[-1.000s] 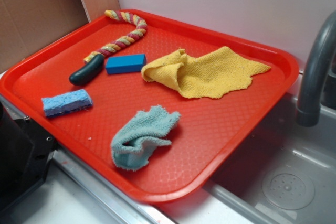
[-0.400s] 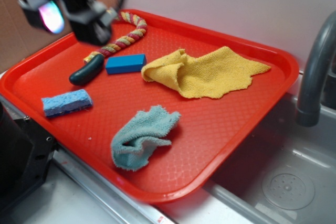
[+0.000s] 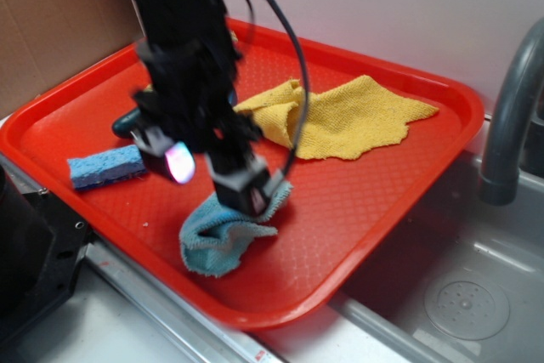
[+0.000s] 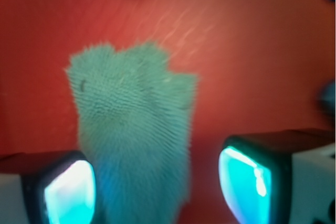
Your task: Grab the blue cloth.
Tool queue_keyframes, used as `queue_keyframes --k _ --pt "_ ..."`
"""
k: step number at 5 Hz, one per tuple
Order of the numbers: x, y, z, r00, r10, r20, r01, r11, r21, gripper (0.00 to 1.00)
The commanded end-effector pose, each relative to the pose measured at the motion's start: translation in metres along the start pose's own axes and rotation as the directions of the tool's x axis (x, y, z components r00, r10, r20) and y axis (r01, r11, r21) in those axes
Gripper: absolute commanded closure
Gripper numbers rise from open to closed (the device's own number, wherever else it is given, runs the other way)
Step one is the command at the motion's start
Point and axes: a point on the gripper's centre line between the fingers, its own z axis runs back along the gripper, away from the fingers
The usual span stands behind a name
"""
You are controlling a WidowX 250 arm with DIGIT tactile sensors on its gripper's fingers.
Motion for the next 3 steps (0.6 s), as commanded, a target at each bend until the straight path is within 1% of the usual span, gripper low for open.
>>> queue_keyframes --k 1,2,3 --pt "-0.004 -0.001 -0.022 0.999 -0.028 -0.019 0.027 0.999 -0.034 0.68" --pt "-0.002 0.001 -0.010 0.997 -0.078 0.001 0.077 0.996 -0.046 1.00" --pt "-0.003 0.006 0.008 0.990 -0.135 0.028 0.136 0.990 -0.036 1.00"
